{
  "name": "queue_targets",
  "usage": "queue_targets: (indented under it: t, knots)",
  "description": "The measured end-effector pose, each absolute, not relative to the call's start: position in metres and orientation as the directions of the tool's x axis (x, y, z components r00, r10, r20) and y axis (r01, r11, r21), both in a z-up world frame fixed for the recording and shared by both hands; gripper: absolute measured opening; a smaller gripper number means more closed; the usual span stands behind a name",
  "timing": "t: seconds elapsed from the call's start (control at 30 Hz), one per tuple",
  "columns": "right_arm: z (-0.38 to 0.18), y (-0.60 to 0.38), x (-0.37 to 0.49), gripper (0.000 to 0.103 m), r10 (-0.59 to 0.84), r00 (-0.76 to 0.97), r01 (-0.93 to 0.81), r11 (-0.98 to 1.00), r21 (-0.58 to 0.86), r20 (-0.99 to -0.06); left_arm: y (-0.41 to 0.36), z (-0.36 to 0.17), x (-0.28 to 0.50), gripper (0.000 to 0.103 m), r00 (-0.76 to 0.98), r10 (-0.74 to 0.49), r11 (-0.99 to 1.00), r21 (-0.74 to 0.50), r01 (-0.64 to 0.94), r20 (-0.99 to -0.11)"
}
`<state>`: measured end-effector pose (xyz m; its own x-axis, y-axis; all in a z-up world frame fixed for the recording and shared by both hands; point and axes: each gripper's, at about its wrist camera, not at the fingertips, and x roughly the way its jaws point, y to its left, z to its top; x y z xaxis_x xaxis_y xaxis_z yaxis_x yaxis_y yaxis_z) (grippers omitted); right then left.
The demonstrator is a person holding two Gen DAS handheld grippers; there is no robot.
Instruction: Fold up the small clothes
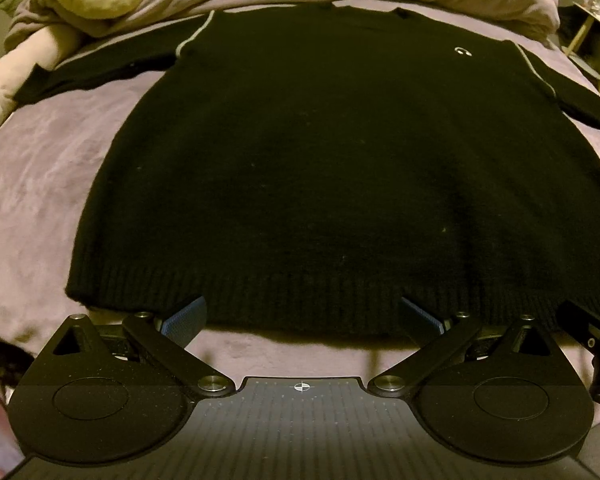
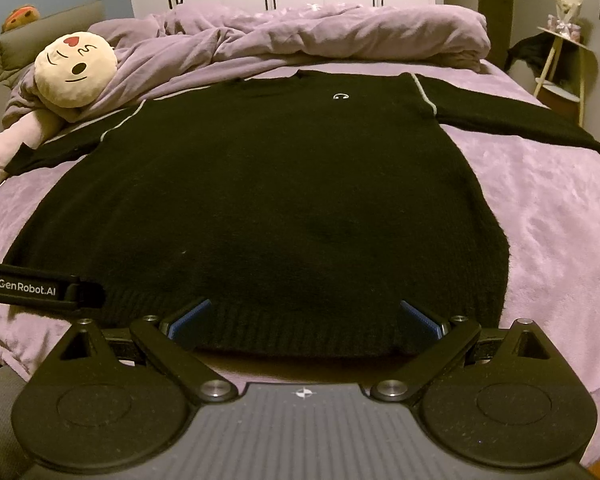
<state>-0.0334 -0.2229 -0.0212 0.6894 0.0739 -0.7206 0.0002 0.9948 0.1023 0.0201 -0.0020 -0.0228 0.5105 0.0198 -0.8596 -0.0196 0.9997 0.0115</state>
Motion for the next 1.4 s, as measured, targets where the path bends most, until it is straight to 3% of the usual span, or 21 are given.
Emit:
queue_targets:
  t: [1.4]
  knots:
    - [-0.0297, -0.2324, -0.0279, 0.099, 0.071, 0.678, 0.023, 0.993, 0.118, -0.732, -0.0026, -0.0317, 0.024, 0.103, 0.491, 0.017, 1.0, 0.016, -0.006, -0.871]
